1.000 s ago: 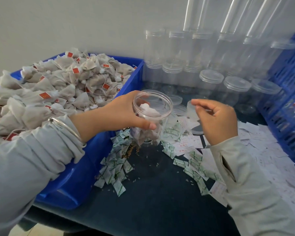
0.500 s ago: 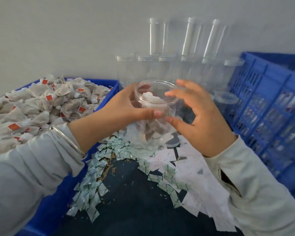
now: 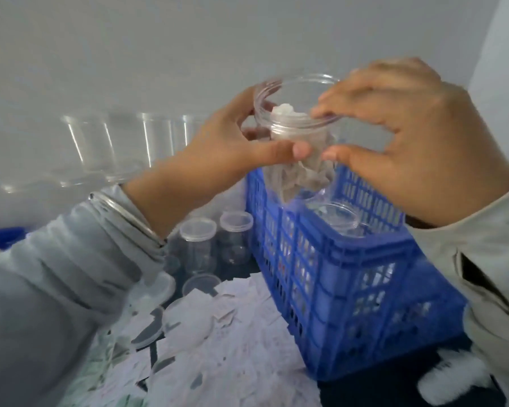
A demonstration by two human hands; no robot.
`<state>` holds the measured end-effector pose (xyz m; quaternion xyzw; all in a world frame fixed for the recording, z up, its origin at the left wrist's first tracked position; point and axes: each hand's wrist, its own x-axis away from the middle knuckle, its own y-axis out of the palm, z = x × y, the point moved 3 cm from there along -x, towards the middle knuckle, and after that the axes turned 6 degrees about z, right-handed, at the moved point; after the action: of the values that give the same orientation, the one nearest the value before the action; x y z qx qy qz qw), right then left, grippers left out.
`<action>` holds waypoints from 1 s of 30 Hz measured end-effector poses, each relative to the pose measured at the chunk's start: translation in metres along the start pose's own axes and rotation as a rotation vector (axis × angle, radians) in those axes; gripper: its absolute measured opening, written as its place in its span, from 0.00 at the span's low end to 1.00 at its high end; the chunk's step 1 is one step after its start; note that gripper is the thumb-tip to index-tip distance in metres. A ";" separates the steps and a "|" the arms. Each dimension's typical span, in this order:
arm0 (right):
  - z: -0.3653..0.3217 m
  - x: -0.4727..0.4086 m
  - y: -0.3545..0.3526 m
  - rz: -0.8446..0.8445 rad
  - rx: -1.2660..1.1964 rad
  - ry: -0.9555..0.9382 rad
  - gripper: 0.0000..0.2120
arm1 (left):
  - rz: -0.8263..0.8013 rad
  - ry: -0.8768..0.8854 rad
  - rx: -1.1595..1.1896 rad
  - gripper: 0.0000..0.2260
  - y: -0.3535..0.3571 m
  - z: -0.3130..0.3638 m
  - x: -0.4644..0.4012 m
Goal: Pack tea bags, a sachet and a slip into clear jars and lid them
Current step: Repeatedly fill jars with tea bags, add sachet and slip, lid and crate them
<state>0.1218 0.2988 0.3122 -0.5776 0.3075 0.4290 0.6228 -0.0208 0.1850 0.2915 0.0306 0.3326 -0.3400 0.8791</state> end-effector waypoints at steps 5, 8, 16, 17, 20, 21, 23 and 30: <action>0.070 -0.008 -0.012 -0.011 0.201 -0.046 0.14 | 0.009 0.052 0.028 0.32 0.060 -0.013 -0.056; 0.105 -0.005 -0.010 -0.043 0.238 -0.011 0.12 | 0.012 0.048 0.002 0.33 0.088 -0.027 -0.080; 0.166 -0.014 0.027 -0.124 0.309 0.283 0.10 | 0.180 -0.092 -0.443 0.34 0.094 -0.096 -0.119; 0.169 -0.012 0.028 -0.104 0.290 0.311 0.09 | 0.154 -0.161 -0.475 0.33 0.094 -0.110 -0.118; 0.180 -0.008 0.034 -0.129 0.256 0.342 0.07 | 0.196 -0.245 -0.593 0.28 0.089 -0.134 -0.116; 0.184 -0.009 0.040 -0.167 0.259 0.339 0.07 | 0.265 -0.243 -0.586 0.26 0.087 -0.135 -0.117; 0.193 -0.017 0.056 -0.232 0.261 0.348 0.08 | 0.370 -0.282 -0.569 0.22 0.081 -0.136 -0.120; 0.205 -0.037 0.166 -0.533 0.108 0.452 0.10 | 0.289 -0.526 -0.727 0.17 0.072 -0.152 -0.109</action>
<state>-0.0655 0.4880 0.2983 -0.6840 0.2984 0.0960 0.6587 -0.1218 0.3460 0.2275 -0.3205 0.1886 -0.0718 0.9255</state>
